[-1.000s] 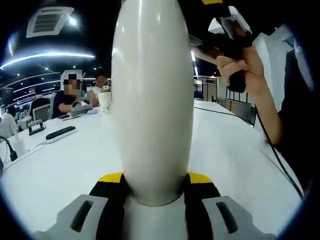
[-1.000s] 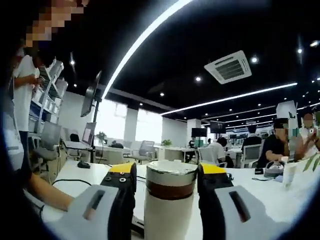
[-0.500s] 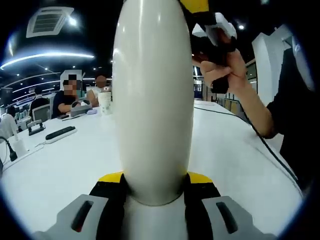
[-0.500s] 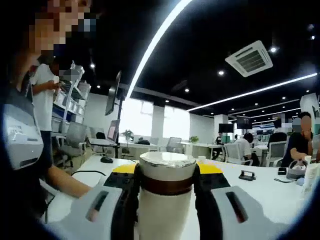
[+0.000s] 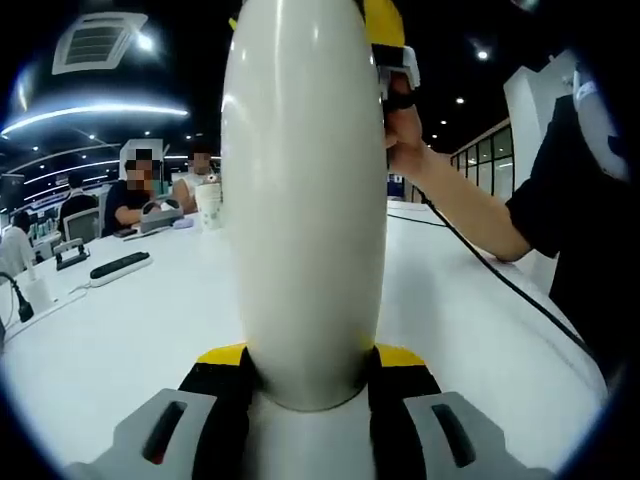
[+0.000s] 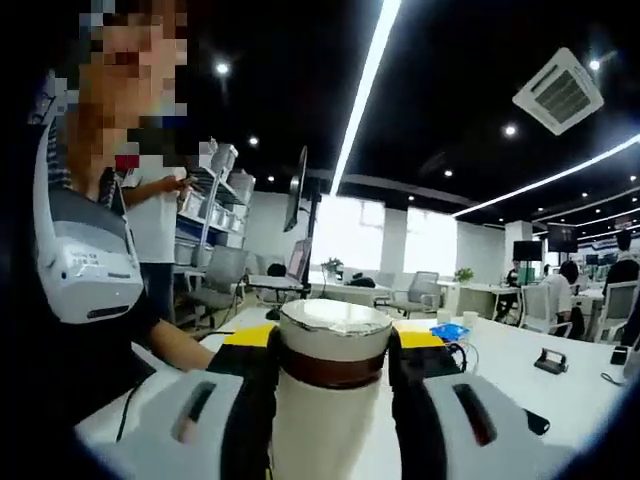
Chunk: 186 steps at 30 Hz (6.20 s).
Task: Grasp the water cup twist off the cup lid place the cup lid on the table
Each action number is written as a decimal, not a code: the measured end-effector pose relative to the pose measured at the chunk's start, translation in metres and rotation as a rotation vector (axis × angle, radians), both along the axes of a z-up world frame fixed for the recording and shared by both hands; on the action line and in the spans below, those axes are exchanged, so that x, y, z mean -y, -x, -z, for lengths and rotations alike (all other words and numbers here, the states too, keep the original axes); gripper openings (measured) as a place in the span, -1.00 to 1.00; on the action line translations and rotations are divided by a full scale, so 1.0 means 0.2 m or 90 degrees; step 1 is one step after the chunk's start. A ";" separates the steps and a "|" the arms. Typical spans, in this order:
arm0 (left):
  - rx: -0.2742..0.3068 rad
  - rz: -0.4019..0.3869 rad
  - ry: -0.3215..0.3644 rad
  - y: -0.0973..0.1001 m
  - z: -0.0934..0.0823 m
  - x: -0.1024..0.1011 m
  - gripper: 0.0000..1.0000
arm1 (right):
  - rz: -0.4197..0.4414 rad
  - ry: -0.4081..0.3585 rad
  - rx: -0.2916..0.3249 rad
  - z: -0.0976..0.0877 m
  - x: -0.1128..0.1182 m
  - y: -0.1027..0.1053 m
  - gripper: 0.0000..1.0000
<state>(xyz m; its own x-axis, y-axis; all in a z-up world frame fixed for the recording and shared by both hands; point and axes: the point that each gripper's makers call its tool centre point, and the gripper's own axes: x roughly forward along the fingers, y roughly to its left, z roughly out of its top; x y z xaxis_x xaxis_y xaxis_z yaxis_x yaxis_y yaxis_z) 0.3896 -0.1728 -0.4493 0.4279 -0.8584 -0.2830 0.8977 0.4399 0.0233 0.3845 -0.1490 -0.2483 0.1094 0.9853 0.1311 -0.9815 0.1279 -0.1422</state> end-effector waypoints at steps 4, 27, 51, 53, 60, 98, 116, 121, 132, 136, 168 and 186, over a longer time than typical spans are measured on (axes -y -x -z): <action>0.001 0.000 0.000 0.00 0.00 0.00 -0.06 | 0.112 -0.021 -0.029 -0.05 0.06 0.01 0.16; -0.001 0.013 0.000 0.00 0.01 -0.01 -0.08 | 0.367 -0.083 -0.028 -0.05 0.09 0.02 -0.12; -0.001 0.045 0.000 0.05 0.01 0.00 -0.08 | 0.025 -0.080 -0.042 -0.06 0.09 0.06 -0.16; 0.000 0.045 0.000 0.05 0.00 0.01 -0.08 | 0.076 -0.087 -0.073 -0.05 0.10 0.05 -0.16; 0.000 0.046 0.000 0.06 0.00 0.02 -0.08 | 0.324 -0.142 0.003 -0.16 0.14 0.12 0.10; 0.000 0.046 0.000 0.07 0.00 0.01 -0.08 | 0.155 -0.092 -0.078 -0.12 0.20 0.03 -0.29; 0.000 0.043 -0.001 0.05 0.00 0.01 -0.07 | 0.435 -0.094 -0.023 -0.08 0.06 0.05 0.05; -0.001 0.042 -0.001 0.06 0.00 0.01 -0.08 | 0.416 -0.093 -0.030 -0.07 0.06 0.03 -0.12; -0.001 0.042 -0.001 0.06 0.00 0.01 -0.08 | 0.174 -0.086 -0.050 -0.06 0.06 0.04 -0.14; -0.001 0.042 -0.001 0.06 0.00 0.01 -0.08 | 0.060 -0.051 -0.049 -0.06 0.07 0.05 -0.13; 0.000 0.040 -0.001 0.06 0.00 0.02 -0.07 | 0.433 -0.125 -0.026 -0.11 0.06 0.02 0.04; -0.002 0.040 0.000 0.06 0.00 0.01 -0.08 | 0.097 -0.090 -0.068 -0.09 0.04 0.04 -0.10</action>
